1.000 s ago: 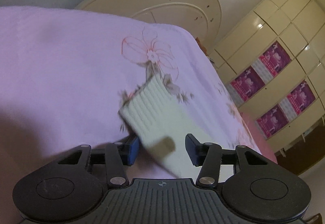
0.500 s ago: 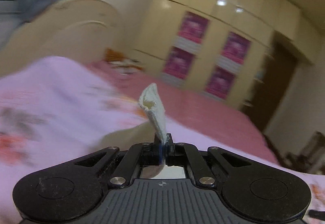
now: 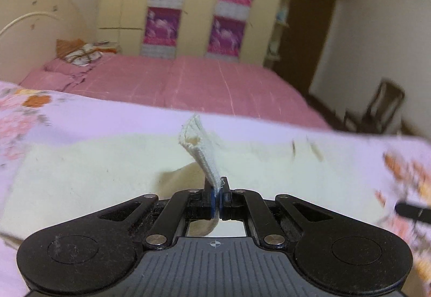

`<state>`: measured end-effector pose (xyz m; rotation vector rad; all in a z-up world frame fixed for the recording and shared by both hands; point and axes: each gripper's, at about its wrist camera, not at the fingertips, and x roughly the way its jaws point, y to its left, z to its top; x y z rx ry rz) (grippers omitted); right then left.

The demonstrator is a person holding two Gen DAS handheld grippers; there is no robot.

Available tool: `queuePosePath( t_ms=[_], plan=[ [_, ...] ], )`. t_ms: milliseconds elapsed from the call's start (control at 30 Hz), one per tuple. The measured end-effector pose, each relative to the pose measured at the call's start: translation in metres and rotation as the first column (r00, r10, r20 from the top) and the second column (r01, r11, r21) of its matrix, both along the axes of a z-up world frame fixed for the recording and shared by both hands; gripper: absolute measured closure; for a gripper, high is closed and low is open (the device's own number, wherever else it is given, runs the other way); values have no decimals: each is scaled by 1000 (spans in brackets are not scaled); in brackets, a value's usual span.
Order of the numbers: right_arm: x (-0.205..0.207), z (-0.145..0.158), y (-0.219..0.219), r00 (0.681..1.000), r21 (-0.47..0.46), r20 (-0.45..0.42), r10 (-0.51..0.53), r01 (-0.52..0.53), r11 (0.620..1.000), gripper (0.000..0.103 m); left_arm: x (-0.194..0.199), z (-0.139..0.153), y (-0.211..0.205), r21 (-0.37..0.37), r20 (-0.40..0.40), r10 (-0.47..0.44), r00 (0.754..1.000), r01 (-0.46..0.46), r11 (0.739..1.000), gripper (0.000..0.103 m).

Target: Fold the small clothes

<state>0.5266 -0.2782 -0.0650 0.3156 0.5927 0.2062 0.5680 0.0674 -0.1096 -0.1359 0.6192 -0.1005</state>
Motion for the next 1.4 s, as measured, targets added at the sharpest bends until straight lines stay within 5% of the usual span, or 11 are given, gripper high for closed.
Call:
queuePosePath(
  t_ms=[167,233,267,433,533,833,900,933,1200,1400],
  plan=[
    [4,-3,8,1000,36,-20,24,-23,999,60,-18,-8,-56,127,-60,-123,991,130,983,96],
    [7,-3,15,999,50,-26,41,-40,998,59,-35,1,-66,171,-13,-152,988,151,974,70],
    [9,-3,20,998,56,-26,52,-50,997,59,-44,7,-62,159,9,-147,989,144,977,65],
    [23,-8,46,993,108,-43,113,-108,988,59,-88,23,0,101,59,35,998,-41,994,61],
    [37,-15,62,985,159,-77,153,-140,977,59,-106,18,45,146,55,136,989,-143,979,61],
    [64,-31,108,963,179,-145,228,-201,963,61,-102,-12,92,-39,-69,221,973,-224,974,61],
    [67,-30,115,959,160,-144,244,-220,962,76,-101,-18,92,-66,-77,224,971,-229,971,61],
    [69,-30,117,954,158,-149,260,-236,959,95,-93,-26,91,-75,-81,225,971,-231,970,61],
    [58,3,95,982,116,-8,190,-188,975,97,-76,-37,106,-252,-101,245,964,-263,931,61],
    [54,12,59,991,86,11,134,-134,987,96,-70,-43,103,-219,-123,265,956,-286,933,61]
  ],
)
